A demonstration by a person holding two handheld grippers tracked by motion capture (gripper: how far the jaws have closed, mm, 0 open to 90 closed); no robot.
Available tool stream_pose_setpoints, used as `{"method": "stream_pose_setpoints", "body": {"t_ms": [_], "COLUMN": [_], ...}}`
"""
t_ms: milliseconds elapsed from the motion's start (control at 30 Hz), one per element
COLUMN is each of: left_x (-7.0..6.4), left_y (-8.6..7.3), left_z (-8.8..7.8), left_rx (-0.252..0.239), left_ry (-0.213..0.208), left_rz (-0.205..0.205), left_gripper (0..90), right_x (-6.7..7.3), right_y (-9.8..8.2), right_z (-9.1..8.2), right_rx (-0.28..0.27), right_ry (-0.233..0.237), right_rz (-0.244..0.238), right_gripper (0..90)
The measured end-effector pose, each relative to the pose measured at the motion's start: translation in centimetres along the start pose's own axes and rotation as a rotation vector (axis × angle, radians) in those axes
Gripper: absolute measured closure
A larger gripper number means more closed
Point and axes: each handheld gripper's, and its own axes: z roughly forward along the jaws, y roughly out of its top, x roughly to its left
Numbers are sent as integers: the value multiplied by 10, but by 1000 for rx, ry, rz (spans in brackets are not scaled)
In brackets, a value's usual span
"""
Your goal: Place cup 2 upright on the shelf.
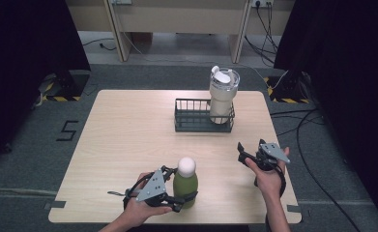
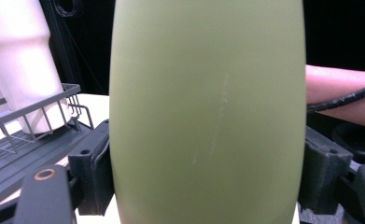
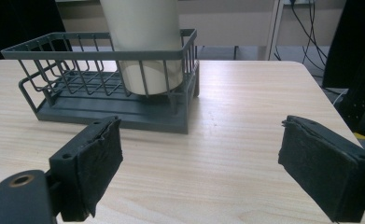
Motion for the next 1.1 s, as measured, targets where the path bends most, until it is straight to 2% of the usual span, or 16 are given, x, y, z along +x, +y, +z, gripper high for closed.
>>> {"method": "stream_pose_setpoints", "body": {"t_ms": [533,1100], "left_x": [14,35], "left_y": [16,28], "left_z": [1,5], "left_rx": [-25,-42], "left_ry": [43,116], "left_rz": [16,39], "left_gripper": [211,211], "right_x": [-1,-2], "right_y": [0,-1], "right_z": [0,0], "right_rx": [-1,-2], "right_ry": [-5,-7], "right_rz": [3,5], "right_gripper": [132,135]}}
